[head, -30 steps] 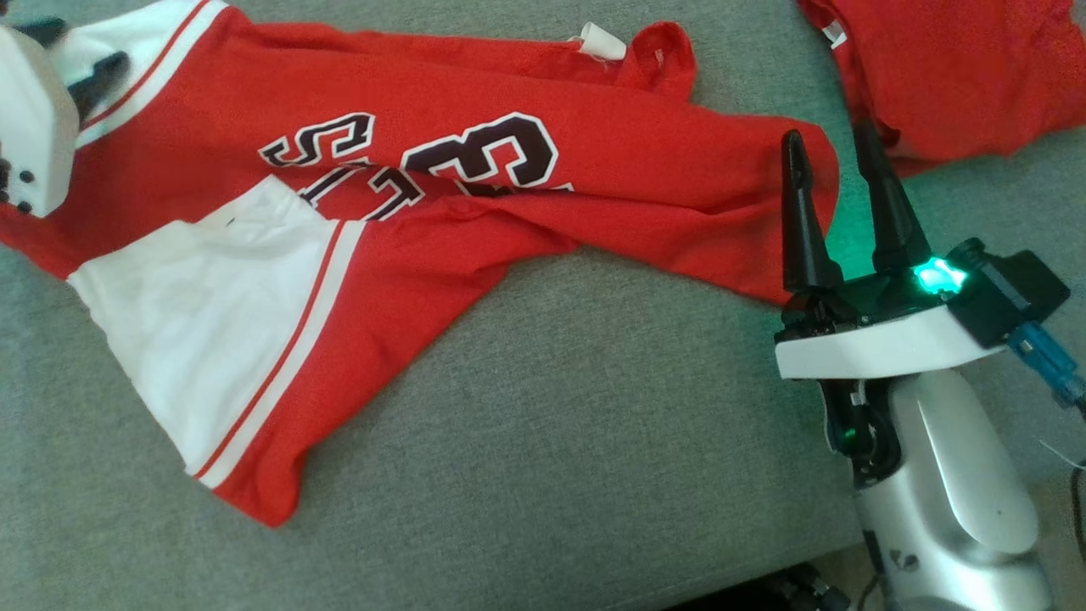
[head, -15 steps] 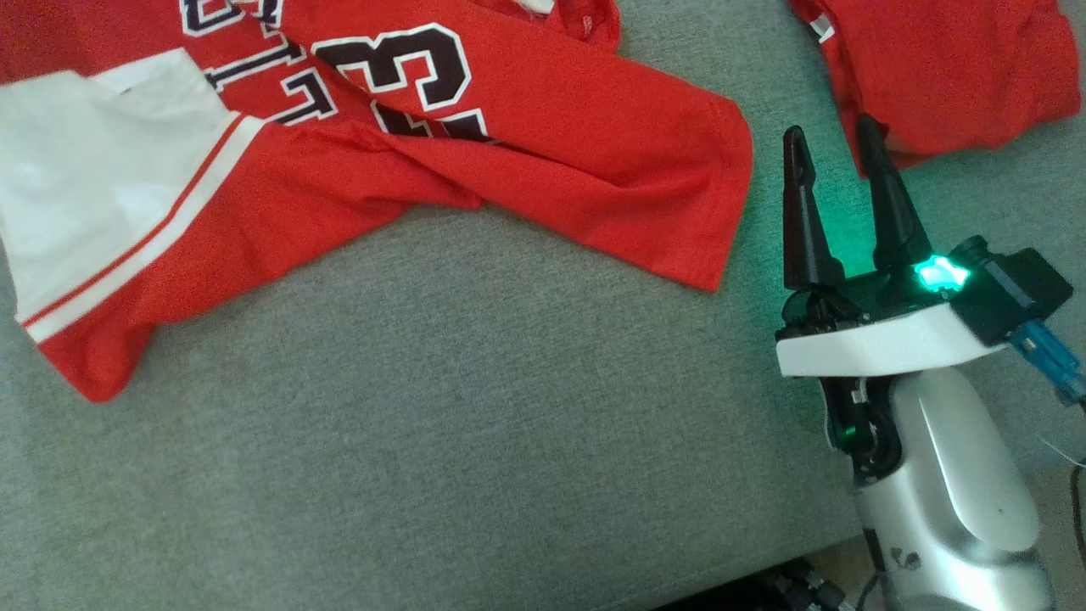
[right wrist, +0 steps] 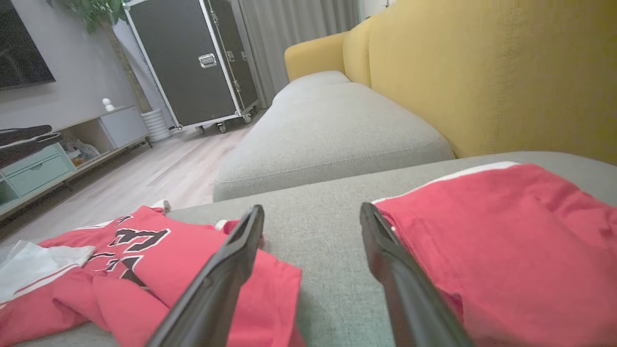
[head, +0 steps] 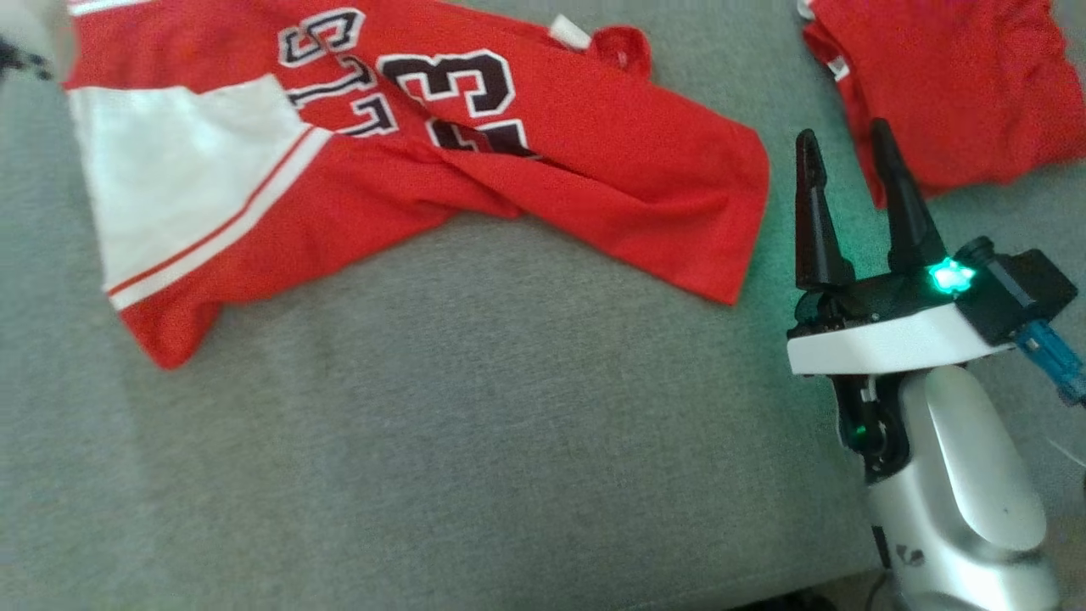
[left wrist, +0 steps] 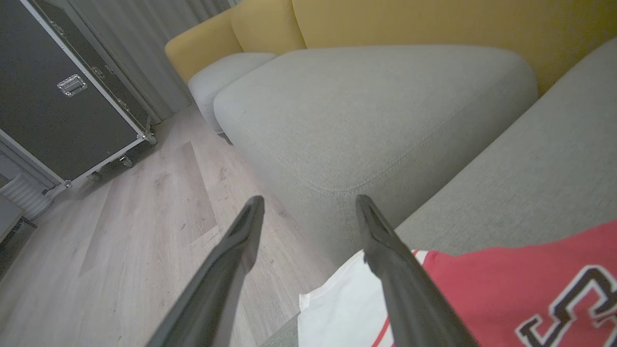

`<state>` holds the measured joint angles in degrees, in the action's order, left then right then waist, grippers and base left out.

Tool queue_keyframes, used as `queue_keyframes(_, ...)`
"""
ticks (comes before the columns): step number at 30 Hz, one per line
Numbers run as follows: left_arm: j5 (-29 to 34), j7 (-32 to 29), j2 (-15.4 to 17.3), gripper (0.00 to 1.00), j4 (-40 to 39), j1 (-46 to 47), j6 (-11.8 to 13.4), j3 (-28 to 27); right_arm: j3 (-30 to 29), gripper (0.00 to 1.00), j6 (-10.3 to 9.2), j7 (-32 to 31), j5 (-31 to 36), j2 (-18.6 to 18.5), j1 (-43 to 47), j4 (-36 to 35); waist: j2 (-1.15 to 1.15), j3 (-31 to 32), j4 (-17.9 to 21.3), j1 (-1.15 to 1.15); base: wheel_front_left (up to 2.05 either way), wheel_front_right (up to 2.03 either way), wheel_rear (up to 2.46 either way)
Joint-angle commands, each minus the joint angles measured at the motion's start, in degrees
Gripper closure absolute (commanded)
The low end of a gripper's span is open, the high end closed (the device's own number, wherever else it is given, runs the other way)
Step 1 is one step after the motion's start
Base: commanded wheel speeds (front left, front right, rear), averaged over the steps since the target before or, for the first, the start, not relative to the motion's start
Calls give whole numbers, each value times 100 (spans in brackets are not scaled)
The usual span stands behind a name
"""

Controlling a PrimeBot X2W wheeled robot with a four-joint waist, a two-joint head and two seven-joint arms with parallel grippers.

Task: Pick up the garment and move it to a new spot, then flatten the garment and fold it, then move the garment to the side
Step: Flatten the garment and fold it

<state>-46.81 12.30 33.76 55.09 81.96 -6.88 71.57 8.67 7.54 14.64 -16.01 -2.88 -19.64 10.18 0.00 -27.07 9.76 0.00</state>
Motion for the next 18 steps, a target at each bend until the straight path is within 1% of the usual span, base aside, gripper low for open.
queue_keyframes(1,-189,190,31,0,-67,20,121,-433,50,0,-5,36,121,1,-21,-126,0,402,-323,0,0,0,0)
queue_keyframes(2,-189,190,31,0,-67,20,121,-433,50,0,-5,36,121,1,-21,-126,0,402,-323,0,0,0,0)
queue_keyframes(4,-325,254,-57,0,-226,-224,213,-678,11,0,-5,36,201,1,12,-98,0,622,-463,0,0,0,0)
queue_keyframes(6,-346,264,-78,0,-696,-489,357,-1100,-38,0,-5,36,268,1,70,-70,0,830,-612,0,0,0,0)
queue_keyframes(8,-242,267,-48,0,-1305,-959,554,-1585,-87,0,-5,36,331,1,151,-28,0,1043,-759,0,0,0,0)
queue_keyframes(11,-18,268,-45,0,-2295,-1984,889,-2390,-120,0,-5,36,403,1,328,45,0,1379,-946,0,0,0,0)
queue_keyframes(13,235,268,-109,0,-2944,-2760,1076,-2875,-160,0,-5,36,434,1,473,87,0,1576,-1063,0,0,0,0)
queue_keyframes(15,488,269,-248,0,-3489,-3557,1213,-3266,-199,0,-5,36,462,1,612,123,0,1751,-1171,0,0,0,0)
queue_keyframes(18,768,269,-548,0,-4095,-4662,1400,-3870,-198,0,-5,36,481,1,787,177,0,1971,-1267,0,0,0,0)
